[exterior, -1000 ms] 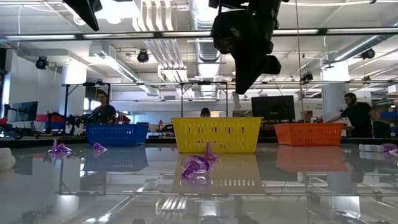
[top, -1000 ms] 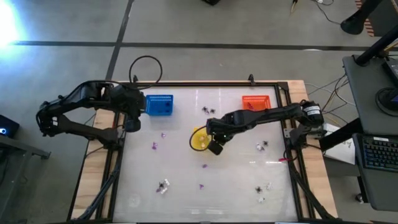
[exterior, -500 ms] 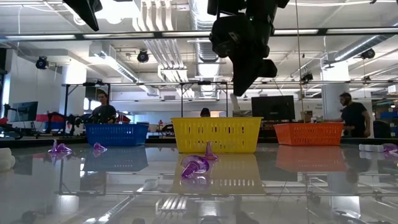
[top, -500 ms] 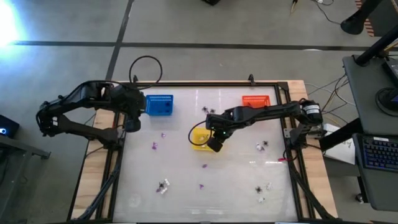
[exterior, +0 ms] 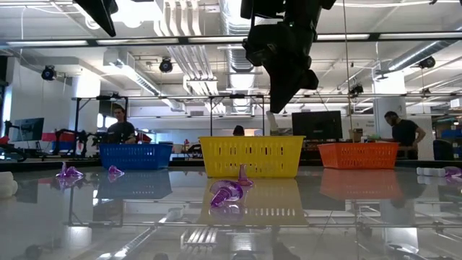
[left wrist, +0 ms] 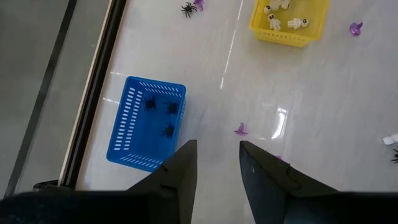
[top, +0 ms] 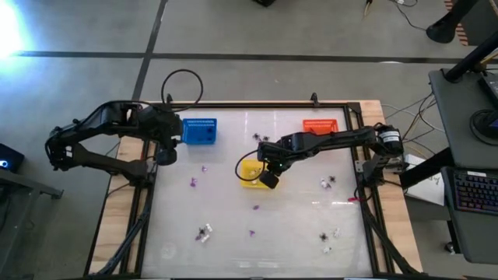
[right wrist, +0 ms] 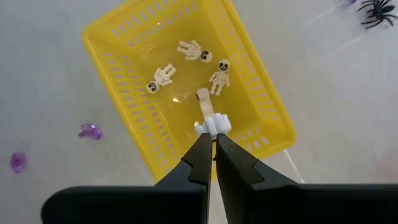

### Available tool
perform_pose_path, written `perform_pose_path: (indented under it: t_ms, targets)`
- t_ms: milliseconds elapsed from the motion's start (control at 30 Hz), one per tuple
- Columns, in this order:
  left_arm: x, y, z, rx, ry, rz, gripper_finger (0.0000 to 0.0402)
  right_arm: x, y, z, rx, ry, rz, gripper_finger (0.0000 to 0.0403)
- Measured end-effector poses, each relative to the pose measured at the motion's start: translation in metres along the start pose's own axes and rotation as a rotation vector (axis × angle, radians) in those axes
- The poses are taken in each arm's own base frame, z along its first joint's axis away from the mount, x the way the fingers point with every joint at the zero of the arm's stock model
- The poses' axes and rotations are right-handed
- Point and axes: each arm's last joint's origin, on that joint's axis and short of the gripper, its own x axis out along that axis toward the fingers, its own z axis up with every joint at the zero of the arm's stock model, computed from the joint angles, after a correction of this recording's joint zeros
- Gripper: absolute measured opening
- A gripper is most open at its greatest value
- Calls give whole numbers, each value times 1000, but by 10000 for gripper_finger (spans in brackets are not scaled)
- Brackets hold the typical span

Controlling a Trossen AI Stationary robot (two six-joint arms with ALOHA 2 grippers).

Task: Sort Halloween decoration
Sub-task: Put the white skeleton toy into the yellow bin, then put the purple witch hat toy into the orange bin

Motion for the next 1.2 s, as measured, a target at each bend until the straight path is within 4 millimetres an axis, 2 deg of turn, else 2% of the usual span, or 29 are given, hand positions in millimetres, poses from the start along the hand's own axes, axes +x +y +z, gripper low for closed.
perform_pose_path:
  t_ms: [400,667,933,1067,1200]
  targets:
    - [0,0,0,-10,0,-2,102,0,-4,3,-59,-31,-55,13]
    - [0,-1,-5,-137,52,-34,102,0,-11,6,-32,-36,-67,13]
    - [2,-7,-3,-267,84,-168,102,0,-13,7,-27,-49,-93,13]
    - [12,-16,-8,-286,137,-207,102,0,-12,7,-28,-49,-92,13]
    - [30,-33,-16,-303,224,-235,102,0,-13,7,-27,-50,-92,13]
